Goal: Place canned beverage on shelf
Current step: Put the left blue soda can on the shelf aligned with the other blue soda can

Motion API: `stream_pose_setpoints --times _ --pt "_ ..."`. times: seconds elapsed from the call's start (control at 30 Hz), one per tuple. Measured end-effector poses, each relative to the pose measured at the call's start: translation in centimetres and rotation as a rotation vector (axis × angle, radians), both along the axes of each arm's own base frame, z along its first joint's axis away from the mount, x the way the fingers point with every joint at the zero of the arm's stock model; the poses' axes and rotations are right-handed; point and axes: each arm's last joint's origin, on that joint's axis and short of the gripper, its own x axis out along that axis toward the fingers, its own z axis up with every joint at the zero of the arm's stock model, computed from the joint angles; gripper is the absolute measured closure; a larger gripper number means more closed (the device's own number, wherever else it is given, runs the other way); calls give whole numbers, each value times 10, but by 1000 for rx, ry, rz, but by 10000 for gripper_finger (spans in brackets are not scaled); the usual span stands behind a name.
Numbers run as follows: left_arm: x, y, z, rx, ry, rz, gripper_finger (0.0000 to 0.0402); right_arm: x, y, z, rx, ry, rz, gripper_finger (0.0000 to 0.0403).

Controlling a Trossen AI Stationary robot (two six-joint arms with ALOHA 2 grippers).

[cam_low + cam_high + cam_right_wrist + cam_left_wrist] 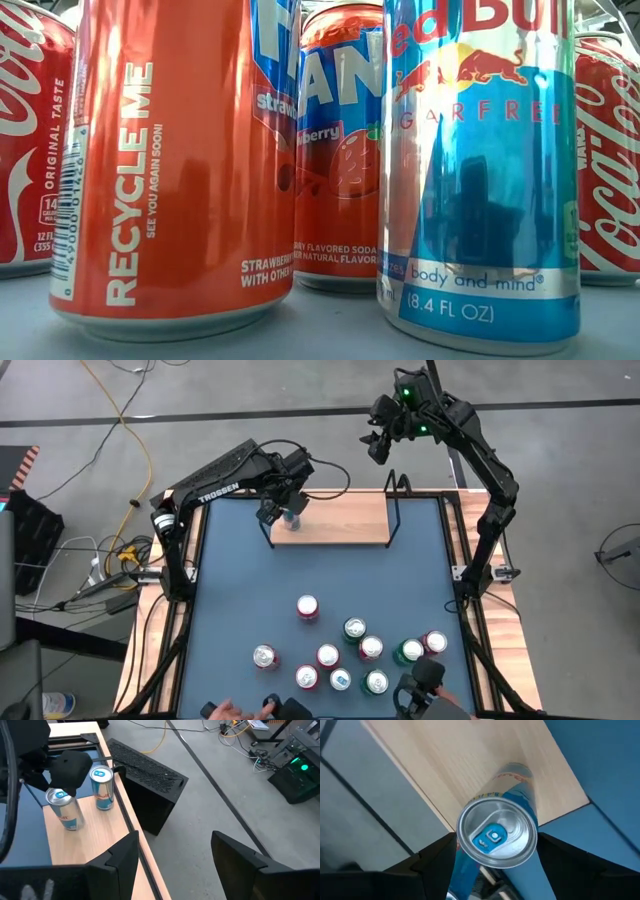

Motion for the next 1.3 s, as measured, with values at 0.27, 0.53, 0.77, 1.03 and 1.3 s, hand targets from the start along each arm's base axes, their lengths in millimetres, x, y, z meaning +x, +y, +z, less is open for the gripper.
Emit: stream_pose_setpoints --times 0.27,0.53,0.77,1.03,1.3 --pt "-7 -5 10 -24 -52 113 143 0 0 0 0 -1 0 168" --pt "-12 -11 27 15 -174 319 143 0 0 0 5 -5 -6 168" --pt "-15 -29 50 -262 -479 603 189 0 -1 0 13 -18 -23 168" --pt "-4 -42 51 -354 -569 694 379 -3 -4 1 28 -38 -55 168" --pt "0 -46 24 -407 -521 806 401 -3 -4 1 25 -30 -51 168"
